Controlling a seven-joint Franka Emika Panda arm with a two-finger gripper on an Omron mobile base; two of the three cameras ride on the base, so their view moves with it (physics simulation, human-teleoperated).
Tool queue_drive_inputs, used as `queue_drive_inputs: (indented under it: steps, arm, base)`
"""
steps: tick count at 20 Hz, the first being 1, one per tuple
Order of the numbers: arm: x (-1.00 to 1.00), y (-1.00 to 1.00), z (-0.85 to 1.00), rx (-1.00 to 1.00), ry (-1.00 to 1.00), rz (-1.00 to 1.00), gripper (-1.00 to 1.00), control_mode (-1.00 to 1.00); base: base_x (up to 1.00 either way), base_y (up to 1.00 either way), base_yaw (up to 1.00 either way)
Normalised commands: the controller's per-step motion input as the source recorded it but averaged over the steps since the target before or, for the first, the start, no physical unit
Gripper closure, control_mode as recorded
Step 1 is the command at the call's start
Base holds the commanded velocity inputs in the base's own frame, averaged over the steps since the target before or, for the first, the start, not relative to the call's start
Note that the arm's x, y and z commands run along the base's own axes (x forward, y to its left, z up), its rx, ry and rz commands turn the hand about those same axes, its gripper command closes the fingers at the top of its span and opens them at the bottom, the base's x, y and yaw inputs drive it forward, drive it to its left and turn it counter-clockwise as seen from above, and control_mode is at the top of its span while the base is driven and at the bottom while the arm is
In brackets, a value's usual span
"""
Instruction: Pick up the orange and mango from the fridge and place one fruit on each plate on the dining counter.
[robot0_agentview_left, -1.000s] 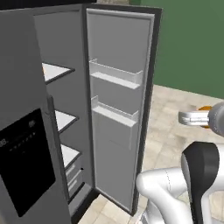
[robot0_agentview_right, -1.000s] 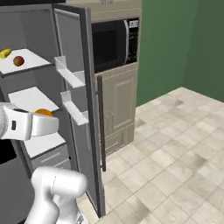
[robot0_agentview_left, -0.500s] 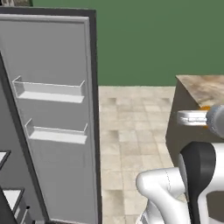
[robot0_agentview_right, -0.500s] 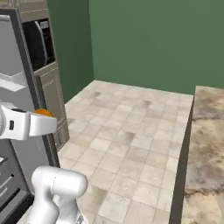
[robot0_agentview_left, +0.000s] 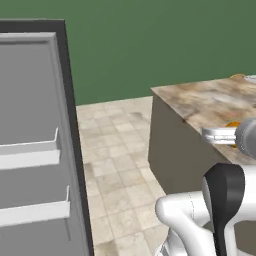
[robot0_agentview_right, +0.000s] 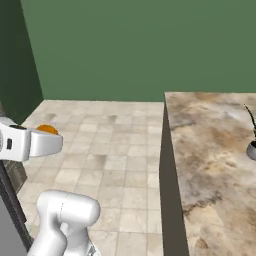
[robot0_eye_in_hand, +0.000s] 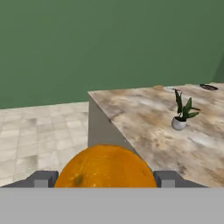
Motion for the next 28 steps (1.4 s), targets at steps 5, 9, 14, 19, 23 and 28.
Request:
queue_drive_inputs:
  steps: [5,9,14,19,23,28]
  arm:
    - [0.00,0.00,0.00,0.00,0.00,0.00,1.00,1.00]
    - [0.00,0.00,0.00,0.00,0.00,0.00,1.00,1.00]
    - [0.00,0.00,0.00,0.00,0.00,0.00,1.00,1.00]
    - [0.00,0.00,0.00,0.00,0.00,0.00,1.00,1.00]
    - [0.00,0.00,0.00,0.00,0.00,0.00,1.00,1.00]
    - [0.00,0.00,0.00,0.00,0.00,0.00,1.00,1.00]
  base:
    - [0.73,0.24,-0.51]
    - [0.94,0.47,-0.41]
    - [1.00,0.57,-0.32]
    - [1.00,0.59,-0.26]
    - [1.00,0.59,-0.25]
    - [0.95,0.55,-0.25]
